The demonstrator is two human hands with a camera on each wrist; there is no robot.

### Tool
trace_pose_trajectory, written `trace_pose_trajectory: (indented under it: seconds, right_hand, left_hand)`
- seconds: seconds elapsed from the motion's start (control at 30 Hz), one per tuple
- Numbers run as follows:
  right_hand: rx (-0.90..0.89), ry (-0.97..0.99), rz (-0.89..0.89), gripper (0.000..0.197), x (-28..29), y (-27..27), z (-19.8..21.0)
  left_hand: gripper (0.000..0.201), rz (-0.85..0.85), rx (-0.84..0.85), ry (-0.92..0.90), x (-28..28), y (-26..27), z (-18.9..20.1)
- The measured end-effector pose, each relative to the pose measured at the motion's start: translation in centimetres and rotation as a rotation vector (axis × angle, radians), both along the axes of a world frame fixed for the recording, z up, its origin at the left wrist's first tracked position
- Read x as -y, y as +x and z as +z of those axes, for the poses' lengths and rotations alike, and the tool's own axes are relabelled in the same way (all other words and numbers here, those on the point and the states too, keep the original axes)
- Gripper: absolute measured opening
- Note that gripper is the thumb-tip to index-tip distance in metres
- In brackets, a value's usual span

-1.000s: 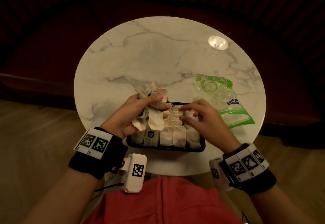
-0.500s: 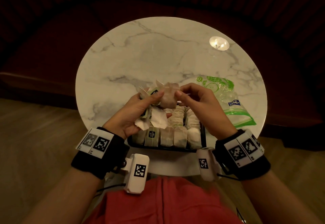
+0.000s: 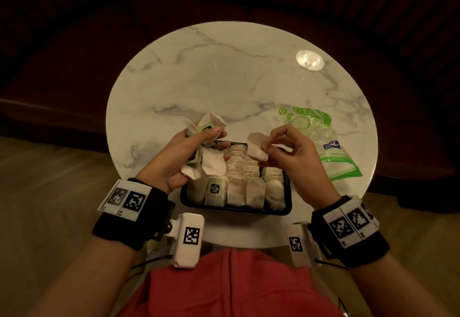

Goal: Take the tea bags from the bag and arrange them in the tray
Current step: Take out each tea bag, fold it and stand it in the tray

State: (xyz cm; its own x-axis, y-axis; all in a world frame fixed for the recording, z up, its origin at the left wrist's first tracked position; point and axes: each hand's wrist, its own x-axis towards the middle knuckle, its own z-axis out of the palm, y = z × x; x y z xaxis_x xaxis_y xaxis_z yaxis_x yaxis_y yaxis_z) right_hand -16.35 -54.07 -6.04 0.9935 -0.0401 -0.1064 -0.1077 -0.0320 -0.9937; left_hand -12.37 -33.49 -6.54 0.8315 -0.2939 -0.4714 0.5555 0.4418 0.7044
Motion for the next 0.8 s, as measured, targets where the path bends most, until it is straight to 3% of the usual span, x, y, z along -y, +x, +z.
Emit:
trace_pose_trajectory:
  seconds: [0.43,0.67,0.8]
  right_hand:
    - [-0.275,-0.203,0.325,0.029,0.5,-1.9,-3.0]
    - [-0.319,-0.293,0.412,0.036,-0.8,-1.9,-3.8]
    - [-0.194,-0.668,0.457,0.039,-1.6,-1.8,-4.5]
  left_hand:
    - [0.032,0.017,0.018,0.009,-0.6,-0.2,-0.1]
    - [0.031,0.027,0.011,-0.012,-0.9,-0.7,-0.1]
    - [0.033,0.027,-0.001,-0.028,-0.9,-0.7,-0.1]
